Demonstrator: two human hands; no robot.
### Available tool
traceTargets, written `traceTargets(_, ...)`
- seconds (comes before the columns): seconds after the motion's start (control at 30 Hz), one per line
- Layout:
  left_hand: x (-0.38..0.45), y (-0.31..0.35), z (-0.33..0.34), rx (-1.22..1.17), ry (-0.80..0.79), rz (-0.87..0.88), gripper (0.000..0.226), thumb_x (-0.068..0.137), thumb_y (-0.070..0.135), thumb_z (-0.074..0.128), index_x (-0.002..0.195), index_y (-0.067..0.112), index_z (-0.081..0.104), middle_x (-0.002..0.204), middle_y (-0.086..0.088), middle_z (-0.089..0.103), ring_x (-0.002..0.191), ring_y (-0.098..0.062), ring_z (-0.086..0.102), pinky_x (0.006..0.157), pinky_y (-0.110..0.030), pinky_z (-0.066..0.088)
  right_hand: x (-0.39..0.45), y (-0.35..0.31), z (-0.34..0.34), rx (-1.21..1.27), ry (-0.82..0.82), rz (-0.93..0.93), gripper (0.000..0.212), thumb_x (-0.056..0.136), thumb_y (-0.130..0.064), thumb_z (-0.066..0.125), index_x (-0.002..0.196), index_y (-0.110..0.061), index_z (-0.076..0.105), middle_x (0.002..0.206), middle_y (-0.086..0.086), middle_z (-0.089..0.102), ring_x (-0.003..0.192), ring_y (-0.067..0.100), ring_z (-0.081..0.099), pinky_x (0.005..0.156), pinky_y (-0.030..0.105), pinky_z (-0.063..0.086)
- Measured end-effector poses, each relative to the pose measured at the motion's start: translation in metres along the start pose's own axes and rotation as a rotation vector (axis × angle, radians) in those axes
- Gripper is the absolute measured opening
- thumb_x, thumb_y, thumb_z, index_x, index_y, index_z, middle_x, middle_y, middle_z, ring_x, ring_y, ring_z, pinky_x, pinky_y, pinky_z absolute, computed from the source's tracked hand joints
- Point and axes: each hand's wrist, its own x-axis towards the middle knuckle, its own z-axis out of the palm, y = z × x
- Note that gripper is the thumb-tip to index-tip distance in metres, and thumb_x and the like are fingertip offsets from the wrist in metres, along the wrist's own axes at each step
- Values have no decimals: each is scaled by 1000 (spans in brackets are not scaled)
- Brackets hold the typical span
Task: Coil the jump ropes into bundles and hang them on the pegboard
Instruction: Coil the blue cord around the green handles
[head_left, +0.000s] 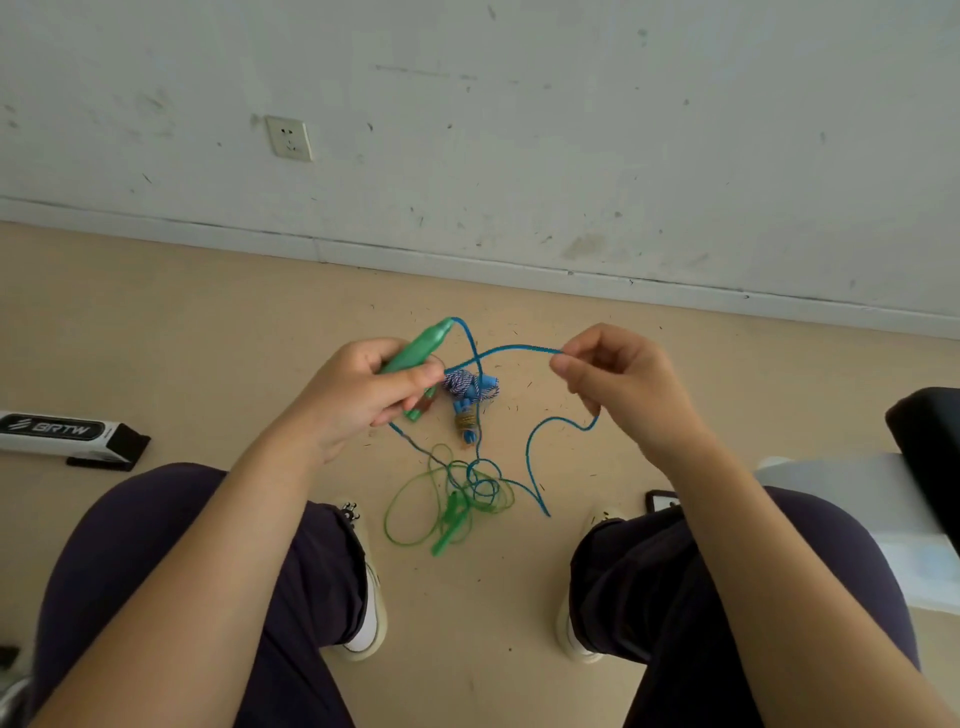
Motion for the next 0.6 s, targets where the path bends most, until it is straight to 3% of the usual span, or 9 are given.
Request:
traceTargets(0.17, -3, -5, 31, 39, -124, -36, 14, 86, 27, 74, 83, 15, 67, 58, 2, 54, 41, -7, 37, 40, -16, 29, -10, 4, 31, -45, -274, 44, 8, 84, -8, 75, 87, -11, 68, 59, -8, 61, 48, 2, 49, 47, 16, 38)
traceTargets(0.23, -3, -3, 34, 58, -142, -38, 11, 92, 22, 71, 85, 14, 67, 60, 1, 55, 41, -7, 39, 42, -17, 31, -10, 5, 36, -89, -266, 33, 7, 86, -7, 74, 86, -9, 67, 59, -11, 62, 51, 0, 54, 51, 11, 40)
traceTargets(0.33, -1, 1, 23, 117, -118, -29, 12, 93, 21, 70, 84, 13, 68, 61, 2, 59, 43, -9, 41, 45, -20, 36, -5, 2, 28, -105, -87, -8, 8, 88, -7, 70, 82, -11, 66, 58, -11, 60, 51, -2, 51, 53, 9, 39)
traceTargets(0.43, -2, 5, 9, 142, -27, -18, 20, 91, 20, 71, 72, 25, 68, 60, 2, 58, 43, -10, 40, 45, -20, 35, 2, 2, 9, -44, 78, -23, 12, 91, -9, 66, 81, -16, 63, 57, -10, 57, 49, 2, 48, 51, 18, 38)
traceTargets(0.5, -3, 6, 4, 106, 20, -13, 19, 90, 19, 72, 72, 24, 70, 58, 2, 56, 42, -9, 39, 42, -17, 31, 2, 3, 3, -30, 46, -23, 12, 91, -11, 67, 81, -18, 64, 59, -9, 58, 50, 9, 47, 52, 25, 40)
traceTargets(0.6, -4, 5, 14, 78, -30, -49, 10, 90, 17, 71, 80, 16, 68, 56, 2, 55, 40, -7, 37, 40, -15, 29, -3, 4, 12, 11, -151, 0, 10, 86, -15, 74, 83, -18, 65, 63, -4, 60, 52, 13, 47, 50, 24, 41)
